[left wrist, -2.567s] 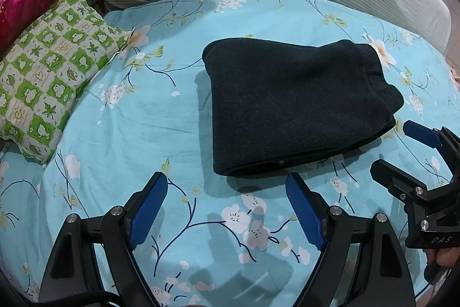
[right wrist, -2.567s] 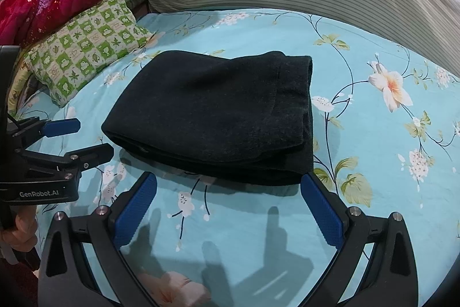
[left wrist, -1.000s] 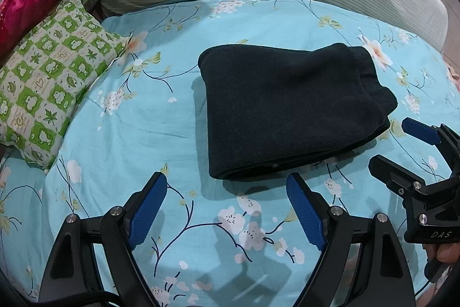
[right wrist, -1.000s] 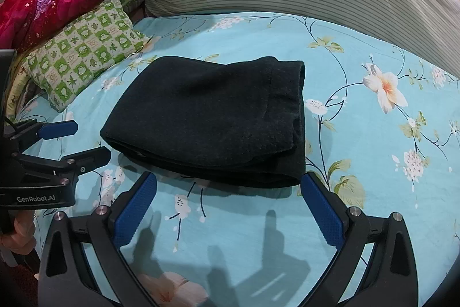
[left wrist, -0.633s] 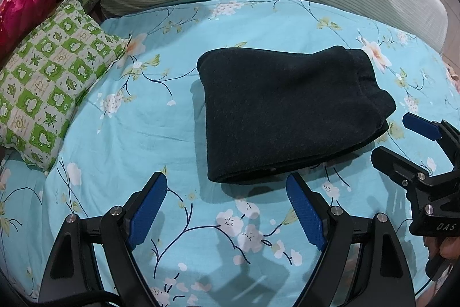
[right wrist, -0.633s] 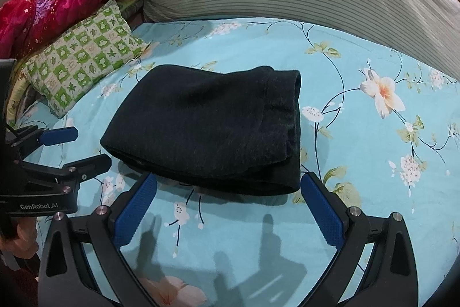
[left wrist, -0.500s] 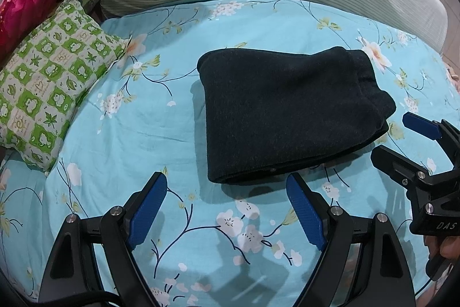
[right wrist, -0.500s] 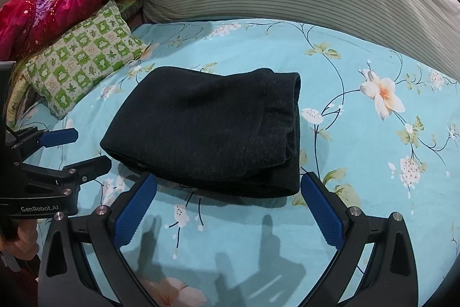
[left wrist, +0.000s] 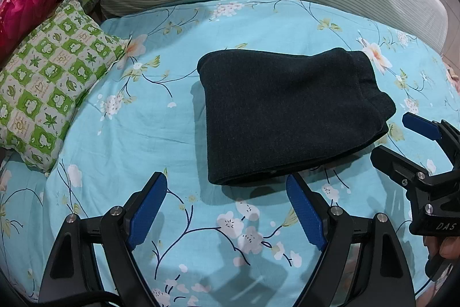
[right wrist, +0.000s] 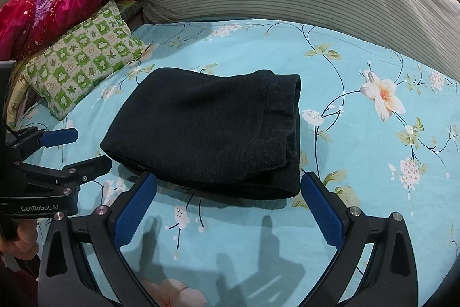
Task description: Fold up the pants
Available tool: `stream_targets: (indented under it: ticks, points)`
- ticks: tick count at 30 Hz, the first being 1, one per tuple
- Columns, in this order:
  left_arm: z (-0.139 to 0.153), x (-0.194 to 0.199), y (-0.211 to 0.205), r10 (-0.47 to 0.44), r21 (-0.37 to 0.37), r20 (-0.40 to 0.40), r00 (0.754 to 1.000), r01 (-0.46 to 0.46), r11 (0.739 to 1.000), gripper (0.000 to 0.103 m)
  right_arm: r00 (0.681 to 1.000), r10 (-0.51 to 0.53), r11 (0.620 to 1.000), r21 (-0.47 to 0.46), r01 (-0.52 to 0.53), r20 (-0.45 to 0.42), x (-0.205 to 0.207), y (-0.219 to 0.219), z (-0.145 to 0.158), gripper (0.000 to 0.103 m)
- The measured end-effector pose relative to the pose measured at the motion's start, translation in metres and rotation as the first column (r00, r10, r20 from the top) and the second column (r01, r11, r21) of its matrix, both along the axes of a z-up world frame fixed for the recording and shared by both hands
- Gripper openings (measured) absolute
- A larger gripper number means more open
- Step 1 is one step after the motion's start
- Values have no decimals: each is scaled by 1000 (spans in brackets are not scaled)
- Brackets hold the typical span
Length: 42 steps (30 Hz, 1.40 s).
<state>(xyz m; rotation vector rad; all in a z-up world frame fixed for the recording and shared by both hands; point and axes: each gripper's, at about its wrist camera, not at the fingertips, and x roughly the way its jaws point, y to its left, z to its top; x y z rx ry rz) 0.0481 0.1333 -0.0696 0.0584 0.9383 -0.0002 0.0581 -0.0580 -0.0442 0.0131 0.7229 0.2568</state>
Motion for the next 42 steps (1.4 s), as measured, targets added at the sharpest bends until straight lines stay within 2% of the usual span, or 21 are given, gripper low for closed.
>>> stream_targets:
  ticks: [42]
  points:
    - [6, 5, 0, 17, 26, 23, 1000, -17, 1000, 86, 1000, -14, 1000, 11, 14, 4, 4, -2, 5, 100]
